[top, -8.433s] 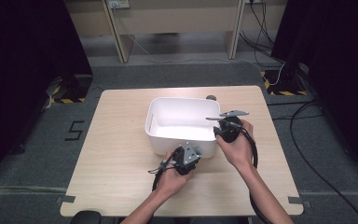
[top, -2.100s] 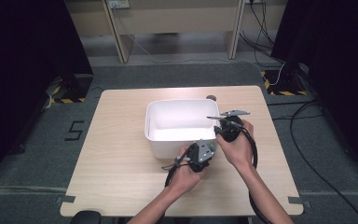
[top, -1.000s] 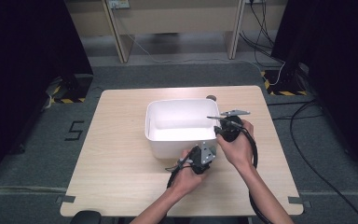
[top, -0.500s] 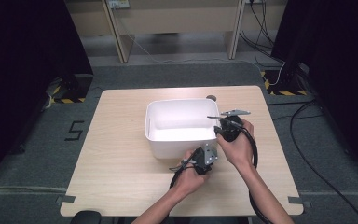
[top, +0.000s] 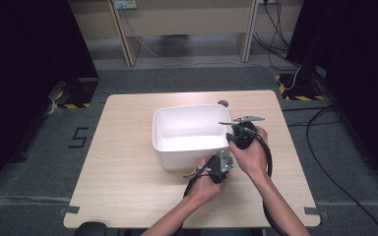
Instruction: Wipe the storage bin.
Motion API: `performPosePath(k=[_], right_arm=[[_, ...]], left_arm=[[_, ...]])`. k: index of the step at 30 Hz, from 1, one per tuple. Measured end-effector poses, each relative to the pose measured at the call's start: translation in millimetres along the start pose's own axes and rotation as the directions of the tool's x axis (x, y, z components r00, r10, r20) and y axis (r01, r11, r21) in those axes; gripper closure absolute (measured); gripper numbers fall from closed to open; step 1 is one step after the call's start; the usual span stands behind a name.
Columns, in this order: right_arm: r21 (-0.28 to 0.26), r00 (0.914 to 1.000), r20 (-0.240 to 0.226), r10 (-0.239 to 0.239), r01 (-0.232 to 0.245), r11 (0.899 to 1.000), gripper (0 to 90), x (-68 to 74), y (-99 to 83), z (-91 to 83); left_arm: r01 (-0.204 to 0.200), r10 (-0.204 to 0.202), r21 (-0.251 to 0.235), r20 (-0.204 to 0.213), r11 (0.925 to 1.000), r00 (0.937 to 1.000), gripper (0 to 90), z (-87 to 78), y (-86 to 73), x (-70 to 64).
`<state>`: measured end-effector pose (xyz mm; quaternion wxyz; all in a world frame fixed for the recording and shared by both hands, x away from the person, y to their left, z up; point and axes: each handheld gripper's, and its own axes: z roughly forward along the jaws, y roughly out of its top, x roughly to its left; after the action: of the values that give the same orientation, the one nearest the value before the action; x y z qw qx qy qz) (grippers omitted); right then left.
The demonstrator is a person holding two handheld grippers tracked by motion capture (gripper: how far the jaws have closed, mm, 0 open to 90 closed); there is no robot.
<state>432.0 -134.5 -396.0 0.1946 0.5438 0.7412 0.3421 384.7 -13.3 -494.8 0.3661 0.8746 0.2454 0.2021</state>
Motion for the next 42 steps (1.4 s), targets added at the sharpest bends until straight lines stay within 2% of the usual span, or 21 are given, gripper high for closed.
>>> performPosePath(k=[5, 18, 22, 31, 42], right_arm=[[0.001, 1.0, 0.0, 0.001, -0.001, 1.0, 76.3, 0.0, 0.0, -0.1], [0.001, 0.9998, -0.003, 0.017, -0.017, 1.0, 76.4, 0.1, 0.0, 0.2], [0.001, 0.9998, -0.003, 0.021, -0.021, 1.0, 76.3, 0.0, 0.1, 0.3], [0.002, 0.9995, -0.017, 0.028, -0.028, 1.0, 75.9, -2.0, 0.7, 0.6], [0.002, 0.9989, -0.023, 0.041, -0.041, 0.999, 75.6, -2.7, 0.6, 0.7]], left_arm=[[0.012, -0.012, -0.025, -0.006, 0.9996, 0.9999, 81.9, -3.9, 5.6, -0.6], [0.008, -0.009, -0.078, -0.022, 0.9969, 0.9997, 81.9, -20.7, 25.0, 1.5], [-0.016, 0.014, -0.076, -0.028, 0.997, 0.9995, 81.9, -27.7, 30.9, 3.3], [-0.027, 0.024, -0.084, -0.032, 0.9961, 0.9992, 81.8, -31.4, 32.7, 3.5], [-0.029, 0.026, -0.119, -0.029, 0.9925, 0.9992, 81.8, -36.2, 36.3, 5.1]])
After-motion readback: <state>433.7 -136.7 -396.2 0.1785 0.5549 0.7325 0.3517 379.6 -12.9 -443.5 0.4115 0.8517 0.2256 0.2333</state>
